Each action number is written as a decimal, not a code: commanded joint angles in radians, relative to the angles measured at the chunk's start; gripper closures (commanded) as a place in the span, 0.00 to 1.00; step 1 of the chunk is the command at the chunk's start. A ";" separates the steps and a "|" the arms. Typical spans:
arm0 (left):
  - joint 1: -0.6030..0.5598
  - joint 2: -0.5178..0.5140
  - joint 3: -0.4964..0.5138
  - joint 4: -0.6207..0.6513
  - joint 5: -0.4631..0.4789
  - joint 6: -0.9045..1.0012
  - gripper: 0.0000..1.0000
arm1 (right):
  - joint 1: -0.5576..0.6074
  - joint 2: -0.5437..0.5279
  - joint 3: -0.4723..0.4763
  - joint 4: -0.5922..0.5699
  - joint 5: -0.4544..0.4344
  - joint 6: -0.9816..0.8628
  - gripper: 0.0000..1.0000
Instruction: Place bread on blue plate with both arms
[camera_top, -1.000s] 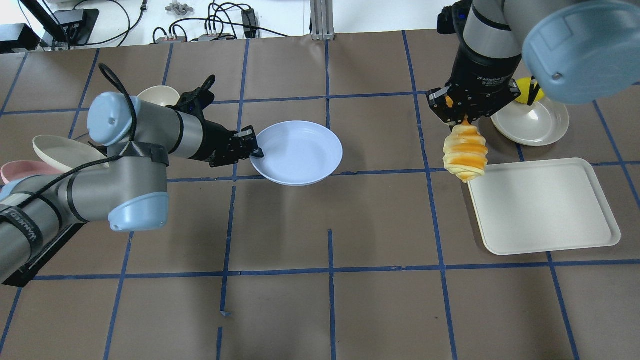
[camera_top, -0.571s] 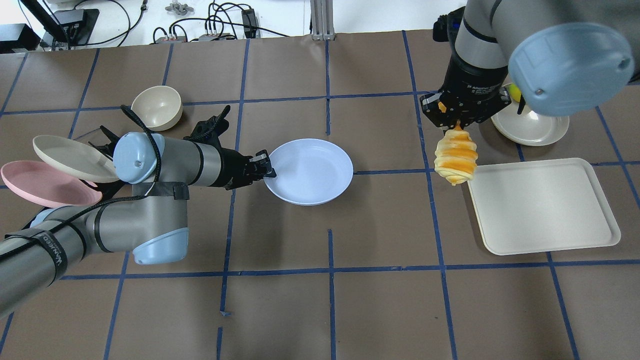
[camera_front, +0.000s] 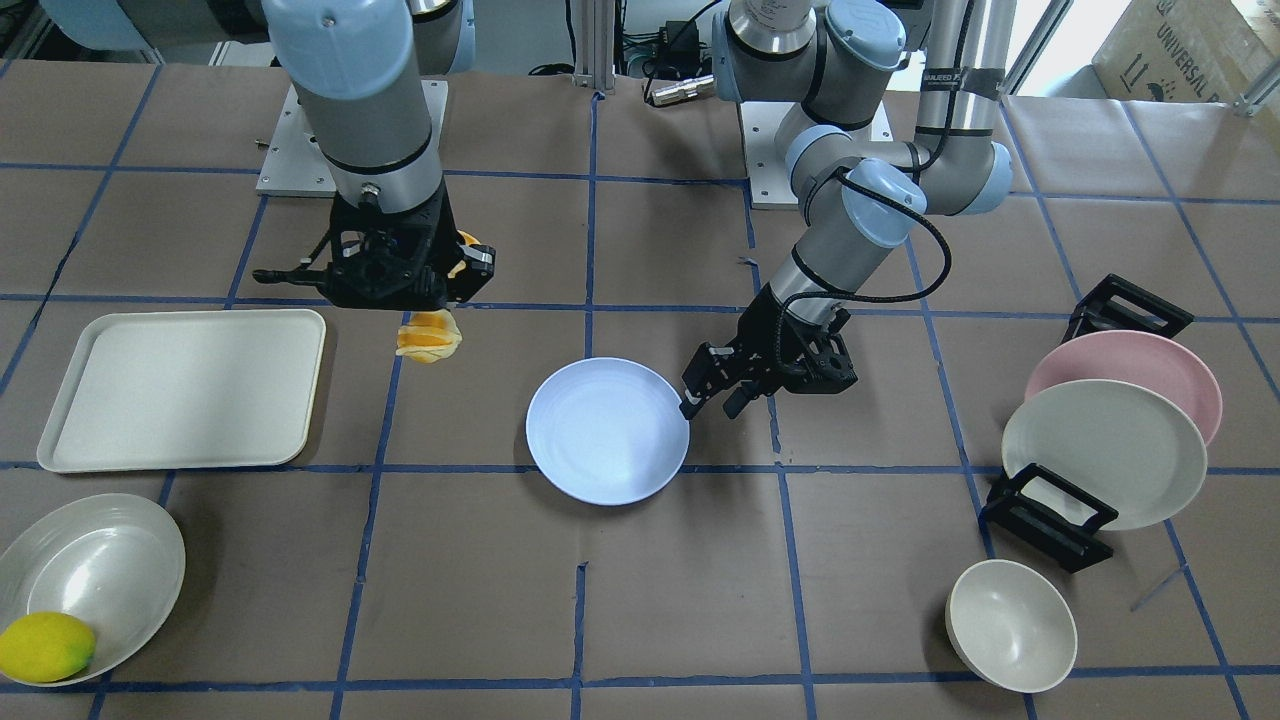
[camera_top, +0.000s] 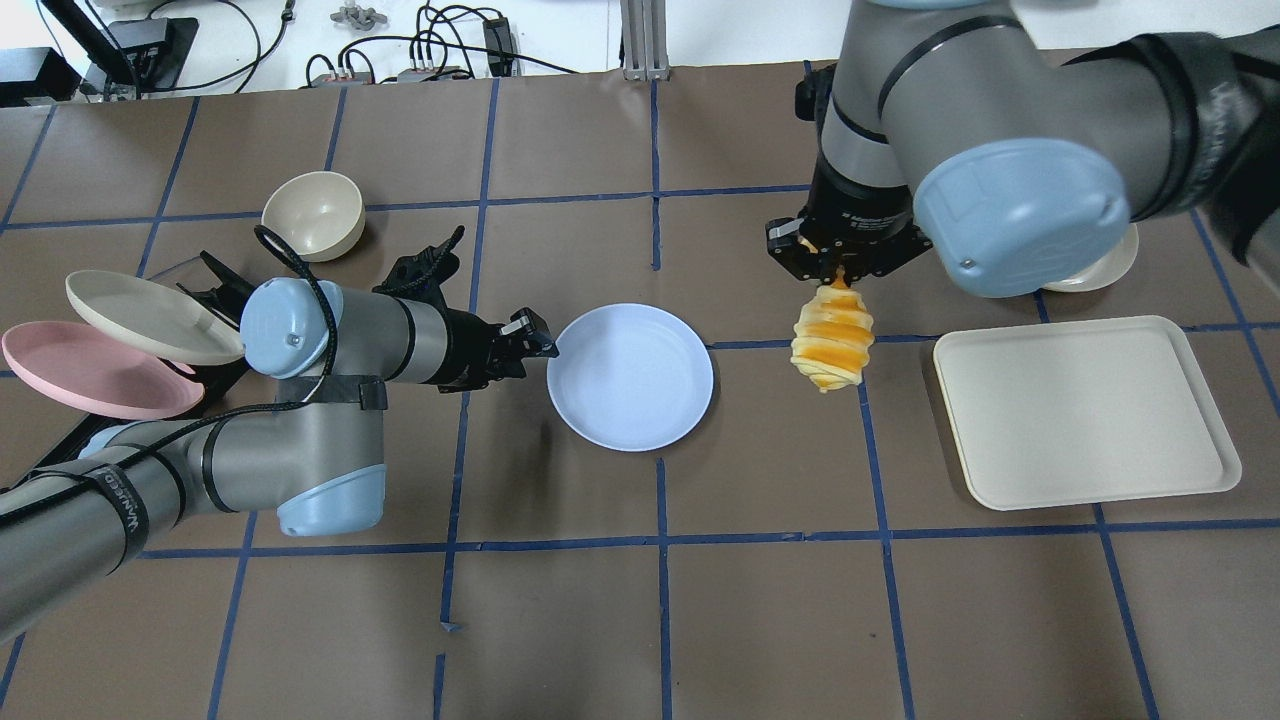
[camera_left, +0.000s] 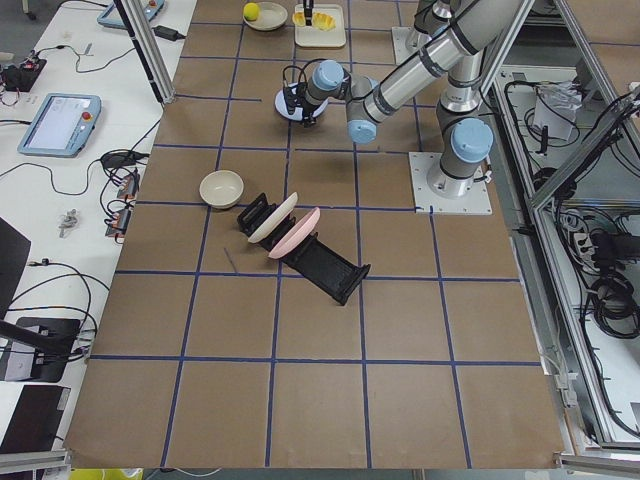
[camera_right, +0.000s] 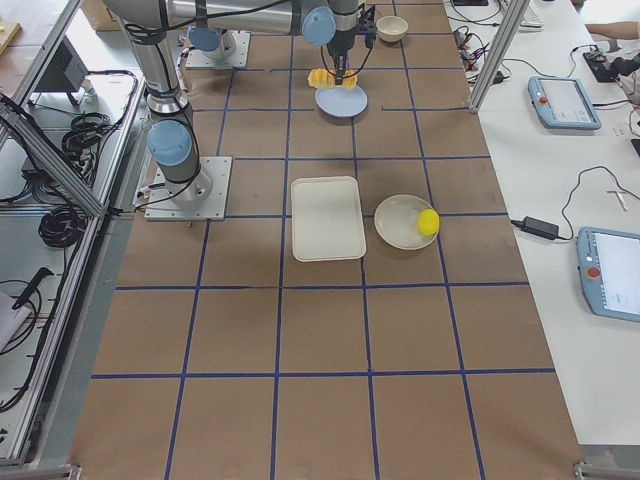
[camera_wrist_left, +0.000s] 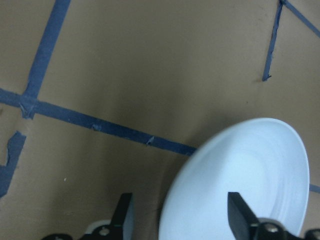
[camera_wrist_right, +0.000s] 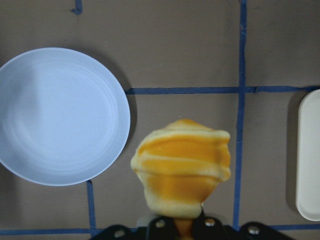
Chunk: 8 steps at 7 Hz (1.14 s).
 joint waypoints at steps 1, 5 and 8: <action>0.062 0.004 0.028 -0.091 0.040 0.287 0.00 | 0.060 0.074 -0.003 -0.053 0.033 0.069 0.92; 0.195 0.036 0.262 -0.664 0.338 0.682 0.00 | 0.144 0.219 -0.009 -0.239 0.034 0.185 0.92; 0.197 0.063 0.703 -1.290 0.460 0.692 0.00 | 0.189 0.347 -0.020 -0.400 0.031 0.258 0.92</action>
